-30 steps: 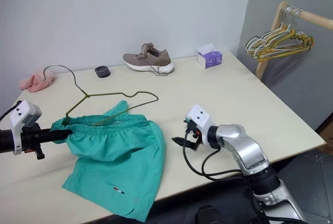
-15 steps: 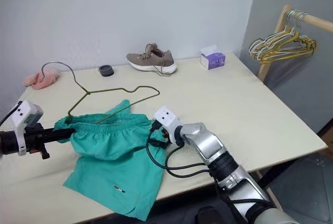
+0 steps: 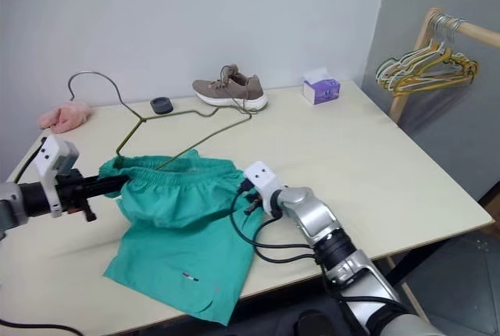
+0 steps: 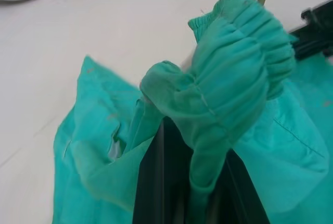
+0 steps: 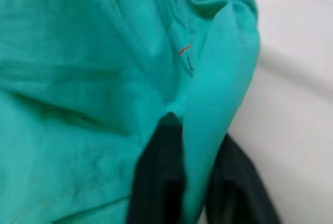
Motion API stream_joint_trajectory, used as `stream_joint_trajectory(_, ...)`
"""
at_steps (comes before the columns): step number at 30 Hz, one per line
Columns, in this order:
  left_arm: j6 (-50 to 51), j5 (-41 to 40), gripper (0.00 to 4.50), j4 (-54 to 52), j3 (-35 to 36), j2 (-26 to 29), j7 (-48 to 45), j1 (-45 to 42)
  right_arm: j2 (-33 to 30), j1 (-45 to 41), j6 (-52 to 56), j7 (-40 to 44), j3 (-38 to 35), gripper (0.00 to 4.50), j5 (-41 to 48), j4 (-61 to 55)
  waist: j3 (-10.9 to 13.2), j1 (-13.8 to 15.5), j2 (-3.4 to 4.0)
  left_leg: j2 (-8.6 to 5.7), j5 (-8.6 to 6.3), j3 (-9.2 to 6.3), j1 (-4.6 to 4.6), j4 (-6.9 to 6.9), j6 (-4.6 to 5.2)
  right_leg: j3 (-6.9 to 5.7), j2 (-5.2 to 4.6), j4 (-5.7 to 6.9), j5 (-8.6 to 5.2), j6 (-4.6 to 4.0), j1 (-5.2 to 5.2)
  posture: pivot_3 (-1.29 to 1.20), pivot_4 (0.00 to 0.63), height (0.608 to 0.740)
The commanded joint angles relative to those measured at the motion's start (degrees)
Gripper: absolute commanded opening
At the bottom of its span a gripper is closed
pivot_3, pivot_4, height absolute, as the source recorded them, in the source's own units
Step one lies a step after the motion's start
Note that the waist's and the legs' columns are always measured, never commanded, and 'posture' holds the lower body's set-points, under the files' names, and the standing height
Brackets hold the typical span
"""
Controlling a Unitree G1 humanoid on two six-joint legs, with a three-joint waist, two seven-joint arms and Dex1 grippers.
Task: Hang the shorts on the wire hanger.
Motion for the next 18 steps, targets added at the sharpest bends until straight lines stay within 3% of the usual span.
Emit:
stream_joint_trajectory(1,2.2,-2.4,0.0,-4.2,-0.4,-2.3,2.4,-1.7,-6.8,1.7,0.9,2.1,-4.3,0.02,-0.2,-7.6,-0.1,-0.1,-0.14,-0.01,0.0,0.01,-0.01,0.01,0.01,0.01,-0.01,-0.03,0.01,0.02,0.01,-0.25,0.0,0.74)
stream_joint_trajectory(9,2.7,-1.8,0.0,-4.2,-5.3,-5.6,2.8,-3.3,-25.7,11.3,10.8,15.5,-2.0,0.02,5.8,-33.0,-0.1,-2.1,-0.1,0.16,0.0,0.04,-0.07,-0.09,0.0,-0.01,0.07,0.02,-0.14,0.25,0.16,-0.3,0.0,0.74)
stream_joint_trajectory(12,1.5,-0.7,0.0,-2.8,-7.1,-5.8,2.1,-4.0,-26.1,13.5,13.7,16.6,-0.6,0.02,8.3,-37.7,-0.1,-2.8,-0.11,0.16,0.0,0.09,-0.05,-0.07,0.0,0.01,0.07,-0.02,-0.2,0.34,0.21,-0.31,0.0,0.74)
stream_joint_trajectory(18,0.4,-0.1,0.0,-2.9,-8.9,-6.2,1.2,-3.9,-23.1,12.6,14.9,13.6,-1.5,1.95,8.5,-38.0,-0.1,-3.3,-0.11,0.13,0.0,0.06,-0.06,-0.02,0.0,0.02,0.06,-0.07,-0.2,0.35,0.24,-0.31,0.0,0.74)
